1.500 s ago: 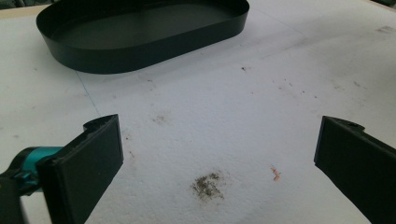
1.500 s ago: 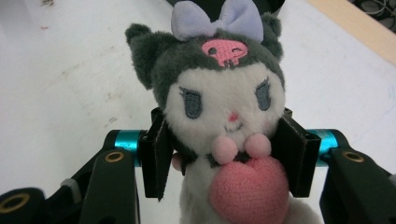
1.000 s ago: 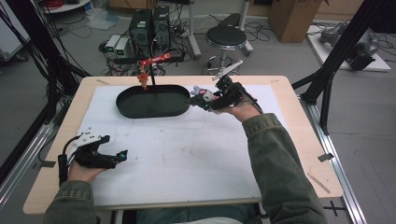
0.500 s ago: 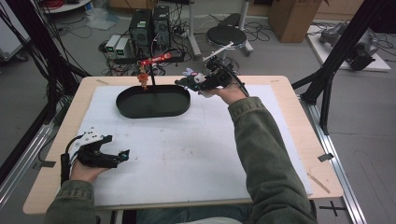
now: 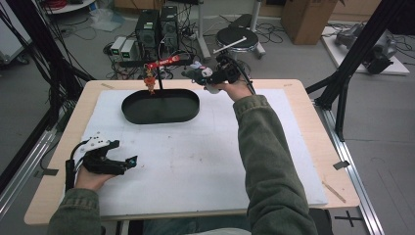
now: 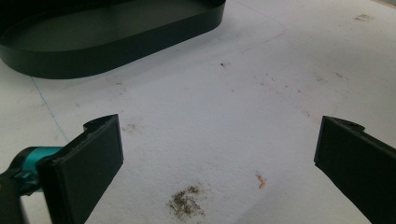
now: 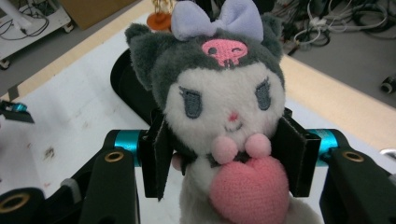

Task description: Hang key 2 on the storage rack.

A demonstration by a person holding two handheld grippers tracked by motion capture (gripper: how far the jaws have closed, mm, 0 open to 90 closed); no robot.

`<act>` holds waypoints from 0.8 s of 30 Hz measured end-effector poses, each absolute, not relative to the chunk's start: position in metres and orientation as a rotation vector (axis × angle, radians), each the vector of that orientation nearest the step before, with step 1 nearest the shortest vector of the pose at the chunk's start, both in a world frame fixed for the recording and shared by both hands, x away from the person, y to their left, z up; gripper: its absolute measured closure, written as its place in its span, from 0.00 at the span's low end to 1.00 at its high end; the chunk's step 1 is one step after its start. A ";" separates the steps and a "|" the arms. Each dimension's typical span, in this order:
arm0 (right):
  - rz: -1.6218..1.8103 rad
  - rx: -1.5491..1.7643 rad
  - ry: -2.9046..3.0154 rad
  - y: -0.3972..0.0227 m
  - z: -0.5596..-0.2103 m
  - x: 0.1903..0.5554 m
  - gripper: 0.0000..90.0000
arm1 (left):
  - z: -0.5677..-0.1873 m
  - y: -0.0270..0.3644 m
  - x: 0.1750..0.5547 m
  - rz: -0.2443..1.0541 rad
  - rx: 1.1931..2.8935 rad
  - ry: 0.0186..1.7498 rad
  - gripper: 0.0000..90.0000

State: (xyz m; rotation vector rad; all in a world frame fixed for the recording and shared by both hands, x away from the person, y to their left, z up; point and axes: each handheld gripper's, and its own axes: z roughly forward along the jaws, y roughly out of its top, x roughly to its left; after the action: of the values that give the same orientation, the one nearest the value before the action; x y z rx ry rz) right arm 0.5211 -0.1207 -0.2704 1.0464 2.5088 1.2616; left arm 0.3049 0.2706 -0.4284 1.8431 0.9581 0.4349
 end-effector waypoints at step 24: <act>1.192 1.044 2.509 -0.080 -0.255 0.540 0.49 | -0.428 0.272 0.307 0.427 1.833 0.959 0.02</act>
State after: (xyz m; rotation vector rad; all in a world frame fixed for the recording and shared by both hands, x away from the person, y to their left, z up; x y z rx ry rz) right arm 0.5399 -0.0796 -0.2547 1.0440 2.5093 1.1916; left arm 0.3065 0.2723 -0.4283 1.8327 0.9590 0.4268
